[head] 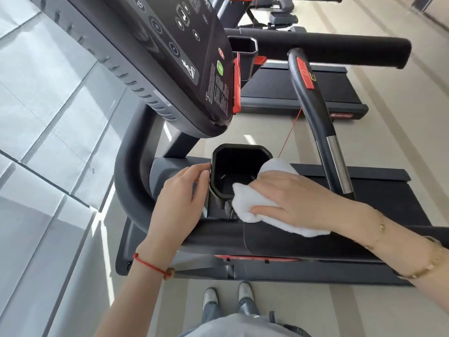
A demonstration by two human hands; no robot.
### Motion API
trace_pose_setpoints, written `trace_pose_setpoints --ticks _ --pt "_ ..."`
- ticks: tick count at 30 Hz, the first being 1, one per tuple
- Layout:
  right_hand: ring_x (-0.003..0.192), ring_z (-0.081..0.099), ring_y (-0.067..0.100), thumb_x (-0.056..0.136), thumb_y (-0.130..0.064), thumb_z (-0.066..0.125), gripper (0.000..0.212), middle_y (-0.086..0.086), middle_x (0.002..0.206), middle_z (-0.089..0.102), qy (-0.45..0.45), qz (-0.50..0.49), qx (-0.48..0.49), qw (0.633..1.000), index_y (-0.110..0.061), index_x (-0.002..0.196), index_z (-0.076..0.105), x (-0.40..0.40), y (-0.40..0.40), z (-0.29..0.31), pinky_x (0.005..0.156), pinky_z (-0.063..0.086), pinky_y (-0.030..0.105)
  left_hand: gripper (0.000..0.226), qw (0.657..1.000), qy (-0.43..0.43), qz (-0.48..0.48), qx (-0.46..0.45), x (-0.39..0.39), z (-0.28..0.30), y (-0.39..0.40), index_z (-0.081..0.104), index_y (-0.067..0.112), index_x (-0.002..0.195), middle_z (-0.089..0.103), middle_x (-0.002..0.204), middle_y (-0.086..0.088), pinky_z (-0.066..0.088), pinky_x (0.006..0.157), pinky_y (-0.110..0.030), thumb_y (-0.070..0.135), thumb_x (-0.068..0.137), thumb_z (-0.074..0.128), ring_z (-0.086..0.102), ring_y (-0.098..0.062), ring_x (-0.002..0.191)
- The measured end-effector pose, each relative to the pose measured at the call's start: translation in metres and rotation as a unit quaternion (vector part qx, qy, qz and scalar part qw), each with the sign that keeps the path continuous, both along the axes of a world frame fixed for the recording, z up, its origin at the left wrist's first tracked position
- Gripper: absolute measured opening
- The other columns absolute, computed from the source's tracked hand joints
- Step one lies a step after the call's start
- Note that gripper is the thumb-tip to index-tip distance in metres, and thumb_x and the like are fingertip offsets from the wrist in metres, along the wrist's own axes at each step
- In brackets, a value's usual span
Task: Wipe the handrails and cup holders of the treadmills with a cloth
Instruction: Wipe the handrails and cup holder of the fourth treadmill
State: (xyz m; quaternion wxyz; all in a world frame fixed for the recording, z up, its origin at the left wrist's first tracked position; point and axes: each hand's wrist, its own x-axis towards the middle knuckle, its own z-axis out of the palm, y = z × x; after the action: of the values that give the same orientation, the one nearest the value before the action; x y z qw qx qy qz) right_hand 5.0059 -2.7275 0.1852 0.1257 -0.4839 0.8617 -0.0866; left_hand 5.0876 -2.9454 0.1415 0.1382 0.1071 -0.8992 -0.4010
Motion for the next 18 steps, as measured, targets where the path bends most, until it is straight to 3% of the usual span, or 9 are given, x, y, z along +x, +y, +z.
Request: trace_pose_setpoints --ticks 2,4,8,12,16,18 --pt "0.097 0.043 0.01 0.096 -0.049 0.043 0.036 -0.005 0.101 0.051 0.0 0.011 -0.007 1.0 -0.016 0.104 0.054 -0.005 0.012 0.003 0.079 0.028 0.02 0.032 1.0 -0.004 0.001 0.0 0.0 0.0 0.001 0.062 0.032 0.125 0.066 0.11 0.018 0.052 0.086 -0.03 0.037 0.102 0.041 0.063 -0.003 0.093" --pt "0.098 0.047 0.014 0.095 -0.053 0.038 0.041 -0.003 0.097 0.056 0.01 0.01 -0.009 1.0 -0.015 0.098 0.055 -0.004 0.002 0.0 0.088 0.033 0.024 0.032 1.0 -0.007 -0.001 0.0 -0.001 0.0 0.002 0.062 0.032 0.126 0.066 0.112 0.018 0.052 0.087 -0.03 0.037 0.103 0.04 0.063 -0.003 0.095" --pt "0.065 0.05 0.014 0.096 -0.057 0.038 0.042 -0.005 0.069 0.05 -0.013 -0.02 -0.011 1.0 -0.019 0.077 0.038 0.005 -0.044 -0.01 0.063 0.037 0.034 0.033 1.0 -0.012 -0.004 -0.007 -0.002 -0.001 0.002 0.061 0.028 0.127 0.067 0.114 0.013 0.05 0.088 -0.027 0.034 0.103 0.04 0.061 -0.005 0.1" --pt "0.06 0.047 0.011 0.094 -0.061 0.036 0.042 -0.008 0.066 0.048 -0.007 -0.016 -0.027 0.999 -0.021 0.082 0.039 0.003 -0.027 -0.012 0.054 0.03 0.022 0.033 1.0 -0.02 -0.01 -0.016 -0.001 -0.001 0.0 0.061 0.029 0.128 0.067 0.113 0.014 0.053 0.087 -0.032 0.035 0.103 0.04 0.063 -0.005 0.096" --pt "0.094 0.05 0.015 0.091 -0.062 0.026 0.054 -0.002 0.095 0.057 0.005 0.032 -0.024 0.999 -0.017 0.102 0.054 -0.008 0.008 -0.004 0.082 0.036 0.026 0.032 1.0 -0.025 -0.006 -0.011 -0.002 0.0 -0.001 0.061 0.033 0.127 0.066 0.113 0.017 0.054 0.086 -0.036 0.037 0.102 0.042 0.065 -0.006 0.088" --pt "0.092 0.051 0.016 0.091 -0.062 0.026 0.054 -0.002 0.092 0.057 0.021 0.035 -0.016 0.999 -0.016 0.098 0.055 -0.011 0.002 -0.004 0.084 0.036 0.029 0.032 1.0 -0.023 -0.004 -0.009 -0.003 0.0 0.001 0.061 0.033 0.127 0.066 0.113 0.017 0.053 0.087 -0.037 0.037 0.101 0.042 0.064 -0.006 0.09"
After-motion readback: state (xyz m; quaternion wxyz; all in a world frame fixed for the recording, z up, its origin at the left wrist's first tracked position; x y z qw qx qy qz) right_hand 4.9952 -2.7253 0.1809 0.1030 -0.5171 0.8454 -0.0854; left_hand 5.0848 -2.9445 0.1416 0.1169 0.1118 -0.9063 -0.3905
